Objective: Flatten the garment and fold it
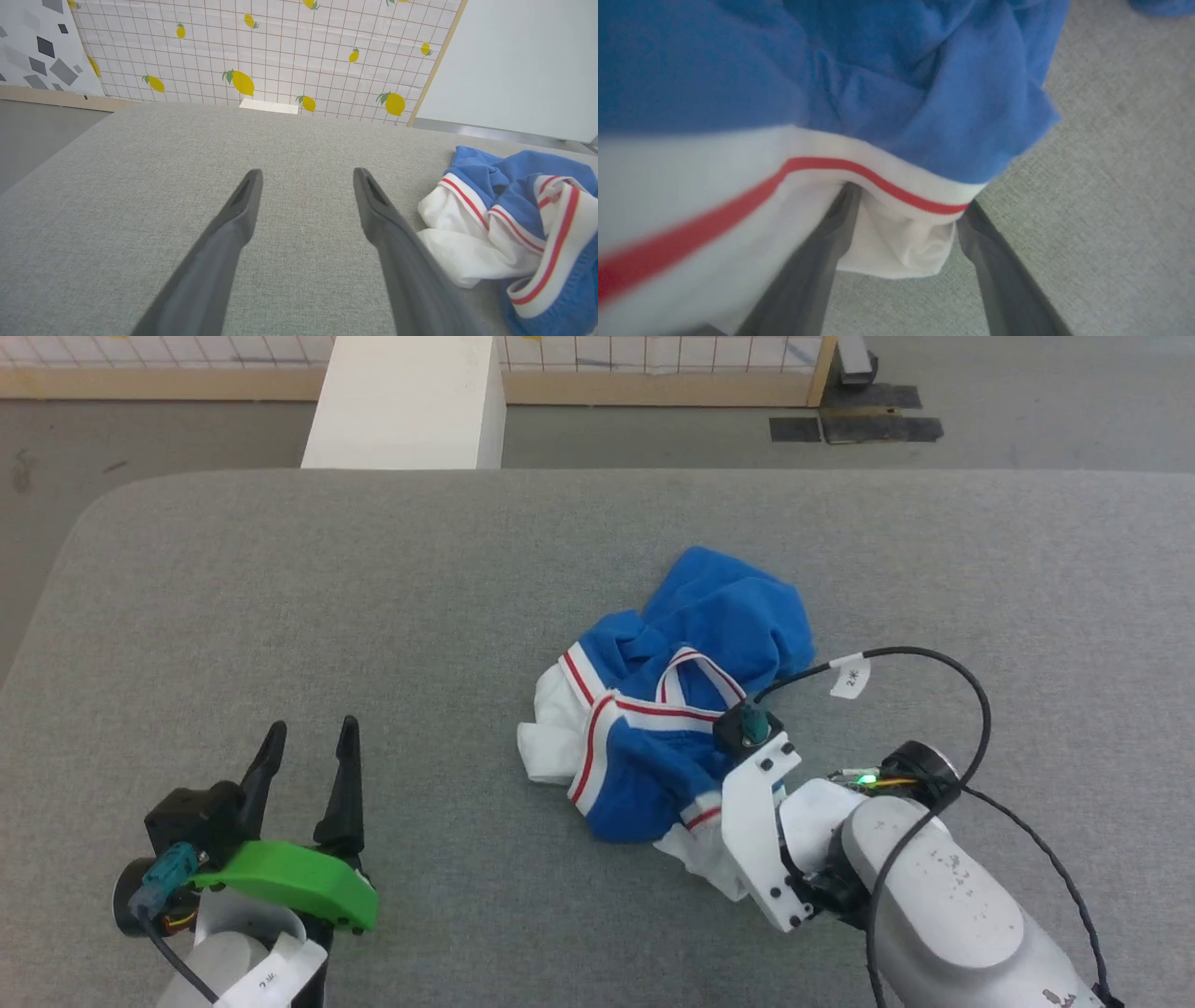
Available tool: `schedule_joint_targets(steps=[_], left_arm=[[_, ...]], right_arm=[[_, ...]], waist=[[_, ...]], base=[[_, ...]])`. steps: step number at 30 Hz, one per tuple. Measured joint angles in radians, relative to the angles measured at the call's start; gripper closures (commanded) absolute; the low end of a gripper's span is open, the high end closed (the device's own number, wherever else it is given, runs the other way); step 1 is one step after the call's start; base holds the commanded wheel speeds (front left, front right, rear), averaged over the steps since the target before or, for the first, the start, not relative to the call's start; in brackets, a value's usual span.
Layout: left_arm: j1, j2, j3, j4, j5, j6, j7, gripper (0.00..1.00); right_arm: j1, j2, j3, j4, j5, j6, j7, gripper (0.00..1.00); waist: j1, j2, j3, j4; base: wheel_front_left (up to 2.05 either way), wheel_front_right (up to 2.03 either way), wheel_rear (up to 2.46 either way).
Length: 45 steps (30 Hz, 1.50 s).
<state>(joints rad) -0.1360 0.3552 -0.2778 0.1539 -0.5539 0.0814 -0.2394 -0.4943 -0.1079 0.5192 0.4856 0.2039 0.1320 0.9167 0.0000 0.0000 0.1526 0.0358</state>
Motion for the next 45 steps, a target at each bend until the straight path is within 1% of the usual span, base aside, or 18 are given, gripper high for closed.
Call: schedule_joint_targets(steps=[3,4,5,11,15,20,25,27,29,31,35,36,37,41,45], left_arm=[[-0.011,0.000,0.000,0.000,0.000,0.000,0.000,0.00],[-0.013,0.000,0.000,0.000,0.000,0.000,0.000,0.00],[-0.013,0.000,0.000,0.000,0.000,0.000,0.000,0.00],[-0.013,0.000,0.003,0.005,-0.001,0.000,-0.001,0.00],[-0.011,0.001,0.004,0.005,-0.001,0.000,-0.001,0.00],[-0.006,0.004,0.005,0.000,-0.004,0.005,-0.001,0.00],[-0.004,0.004,0.002,-0.004,-0.008,0.008,-0.001,0.00],[-0.004,0.003,-0.001,-0.005,-0.009,0.008,0.000,0.00],[-0.004,0.003,-0.003,-0.006,-0.013,0.008,0.000,0.00],[-0.004,0.002,-0.006,-0.006,-0.024,0.008,0.001,0.00],[-0.004,0.001,-0.010,-0.005,-0.031,0.008,0.001,0.00],[-0.004,0.001,-0.010,-0.004,-0.032,0.007,0.001,0.00],[-0.004,0.001,-0.011,-0.003,-0.035,0.007,0.001,0.00],[-0.002,0.001,-0.013,0.002,-0.036,0.007,0.001,0.00],[0.008,0.001,-0.018,0.004,-0.037,0.008,0.002,0.00]], right_arm=[[-0.014,-0.008,0.028,0.005,0.022,0.000,0.003,0.00],[-0.019,-0.009,0.033,0.006,0.035,0.000,0.004,0.61],[-0.022,-0.011,0.036,0.006,0.046,0.000,0.002,1.00],[-0.028,-0.014,0.044,0.009,0.098,0.000,-0.041,1.00],[-0.028,-0.027,-0.027,0.005,0.109,0.000,-0.104,1.00],[-0.032,-0.067,-0.180,-0.015,0.096,0.000,-0.158,1.00],[-0.033,-0.133,-0.365,0.002,0.031,0.000,-0.169,1.00],[-0.025,-0.143,-0.437,0.018,0.007,0.000,-0.169,1.00],[0.000,-0.142,-0.506,0.036,-0.022,0.000,-0.166,1.00],[0.029,-0.140,-0.552,0.060,-0.049,0.000,-0.158,1.00],[0.078,-0.106,-0.646,0.084,-0.102,0.000,-0.154,1.00],[0.081,-0.093,-0.665,0.081,-0.111,0.000,-0.170,0.67],[0.082,-0.085,-0.670,0.078,-0.118,0.000,-0.182,0.00],[0.085,-0.045,-0.702,0.035,-0.118,0.000,-0.260,0.00],[0.086,-0.008,-0.757,-0.057,-0.072,0.000,-0.390,0.00]], waist=[[0.0000,0.0000,0.014,0.008],[0.0000,0.0000,0.018,0.010],[0.0000,0.0000,0.022,0.012],[0.0000,0.0000,0.017,0.005],[0.0000,0.0000,0.001,-0.006],[0.0000,0.0000,-0.021,-0.023],[0.0000,0.0000,-0.031,-0.028],[0.0000,0.0000,-0.030,-0.027],[0.0000,0.0000,-0.026,-0.024],[0.0000,0.0000,-0.022,-0.021],[0.0000,0.0000,-0.016,-0.016],[0.0000,0.0000,-0.015,-0.016],[0.0000,0.0000,-0.016,-0.016],[0.0000,0.0000,-0.026,-0.021],[0.0000,0.0000,-0.045,-0.028]], base=[[0.00,0.00,0.00],[0.00,0.00,0.00],[0.00,0.00,0.00],[0.00,0.00,0.00],[0.00,0.00,0.00],[0.00,0.00,0.00],[0.00,0.00,0.00],[0.00,0.00,0.00],[0.00,0.00,0.00],[0.00,0.00,0.00],[0.00,0.00,0.00],[0.00,0.00,0.00],[0.00,0.00,0.00],[0.00,0.00,0.00],[0.00,0.00,0.00]])
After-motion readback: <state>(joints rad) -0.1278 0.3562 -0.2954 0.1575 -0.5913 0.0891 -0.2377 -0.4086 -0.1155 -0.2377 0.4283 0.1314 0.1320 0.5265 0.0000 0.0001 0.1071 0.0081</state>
